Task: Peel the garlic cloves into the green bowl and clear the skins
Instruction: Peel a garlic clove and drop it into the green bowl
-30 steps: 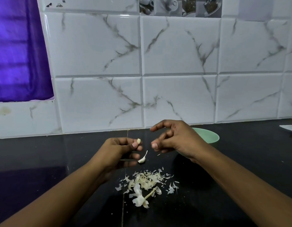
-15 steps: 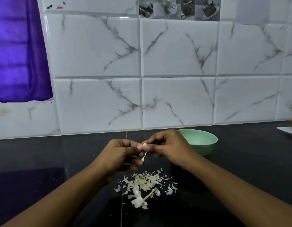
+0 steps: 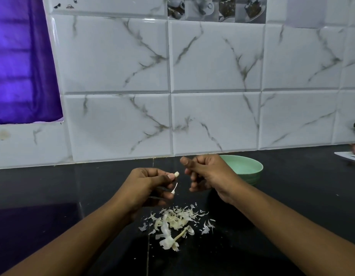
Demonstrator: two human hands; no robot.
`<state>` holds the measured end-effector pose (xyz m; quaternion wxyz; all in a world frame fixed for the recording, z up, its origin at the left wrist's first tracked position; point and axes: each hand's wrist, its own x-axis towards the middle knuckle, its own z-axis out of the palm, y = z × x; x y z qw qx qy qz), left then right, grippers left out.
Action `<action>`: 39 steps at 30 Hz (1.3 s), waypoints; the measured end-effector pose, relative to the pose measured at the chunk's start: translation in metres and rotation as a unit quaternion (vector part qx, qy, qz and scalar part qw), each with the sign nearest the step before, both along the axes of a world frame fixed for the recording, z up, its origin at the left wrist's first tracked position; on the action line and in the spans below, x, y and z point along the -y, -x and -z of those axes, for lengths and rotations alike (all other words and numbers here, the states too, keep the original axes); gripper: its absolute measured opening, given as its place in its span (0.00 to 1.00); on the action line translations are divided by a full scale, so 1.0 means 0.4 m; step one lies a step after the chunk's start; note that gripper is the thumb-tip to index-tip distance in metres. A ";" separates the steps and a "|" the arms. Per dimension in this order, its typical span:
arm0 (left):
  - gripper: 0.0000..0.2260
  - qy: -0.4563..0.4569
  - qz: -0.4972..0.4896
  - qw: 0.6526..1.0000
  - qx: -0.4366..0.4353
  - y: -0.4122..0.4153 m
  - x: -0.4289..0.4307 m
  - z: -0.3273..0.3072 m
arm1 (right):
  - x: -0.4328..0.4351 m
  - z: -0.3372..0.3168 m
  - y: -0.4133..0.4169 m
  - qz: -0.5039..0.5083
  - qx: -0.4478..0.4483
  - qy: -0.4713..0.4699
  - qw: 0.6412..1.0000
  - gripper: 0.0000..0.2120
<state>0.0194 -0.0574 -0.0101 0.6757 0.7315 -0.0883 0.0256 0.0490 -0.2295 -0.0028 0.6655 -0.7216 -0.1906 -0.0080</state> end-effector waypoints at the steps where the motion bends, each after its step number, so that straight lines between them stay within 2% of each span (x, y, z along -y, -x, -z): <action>1: 0.05 -0.009 -0.005 1.000 0.005 -0.001 -0.001 0.001 | -0.003 0.002 0.002 -0.021 0.001 0.014 1.000 0.13; 3: 0.05 -0.030 -0.015 0.999 0.014 -0.003 -0.002 0.002 | -0.011 0.007 0.005 -0.060 0.007 0.033 0.998 0.07; 7: 0.07 -0.038 -0.006 0.999 0.013 0.000 0.003 0.004 | -0.014 0.009 -0.002 -0.080 -0.004 -0.001 0.997 0.02; 11: 0.14 0.000 -0.010 1.000 -0.004 0.004 0.009 0.002 | 0.004 0.003 -0.015 -0.090 -0.044 -0.034 0.994 0.02; 14: 0.21 -0.032 -0.035 0.999 0.014 0.001 0.001 -0.001 | 0.016 -0.004 -0.021 -0.092 -0.052 -0.037 0.994 0.03; 15: 0.20 -0.057 -0.039 0.997 0.025 0.000 -0.002 0.000 | 0.020 -0.008 -0.023 -0.091 -0.051 -0.035 0.994 0.03; 18: 0.07 -0.176 -0.054 0.980 0.081 -0.002 -0.011 0.006 | 0.030 -0.017 -0.027 -0.075 -0.029 -0.004 0.997 0.02; 19: 0.06 -0.212 -0.059 0.970 0.102 -0.003 -0.015 0.007 | 0.035 -0.020 -0.029 -0.068 -0.019 0.013 0.997 0.02; 21: 0.02 -0.238 -0.062 0.961 0.123 0.006 -0.014 -0.005 | 0.044 -0.025 -0.031 -0.060 -0.006 0.037 0.997 0.02; 24: 0.07 -0.269 -0.098 0.947 0.147 0.004 -0.001 -0.026 | 0.065 -0.038 -0.034 -0.046 0.015 0.062 0.997 0.06; 26: 0.08 -0.234 -0.090 0.961 0.114 -0.021 0.017 -0.043 | 0.096 -0.055 -0.042 -0.018 0.041 0.082 0.996 0.08; 28: 0.16 -0.177 -0.054 0.982 0.045 -0.061 0.052 -0.068 | 0.138 -0.074 -0.057 0.022 0.062 0.093 0.994 0.10; 30: 0.22 -0.150 -0.037 0.988 -0.024 -0.108 0.108 -0.095 | 0.183 -0.088 -0.070 0.057 0.066 0.094 0.992 0.10; 33: 0.15 -0.148 -0.012 0.983 -0.106 -0.157 0.207 -0.107 | 0.233 -0.092 -0.081 0.066 0.037 0.062 0.995 0.08; 35: 0.18 -0.156 0.014 0.975 -0.156 -0.185 0.263 -0.082 | 0.256 -0.090 -0.086 0.074 0.024 0.044 0.996 0.07; 37: 0.17 -0.153 0.027 0.974 -0.166 -0.207 0.300 -0.048 | 0.270 -0.086 -0.091 0.081 0.013 0.050 0.995 0.07; 39: 0.14 -0.141 0.010 0.980 -0.139 -0.213 0.312 -0.023 | 0.278 -0.084 -0.095 0.085 0.006 0.076 0.993 0.07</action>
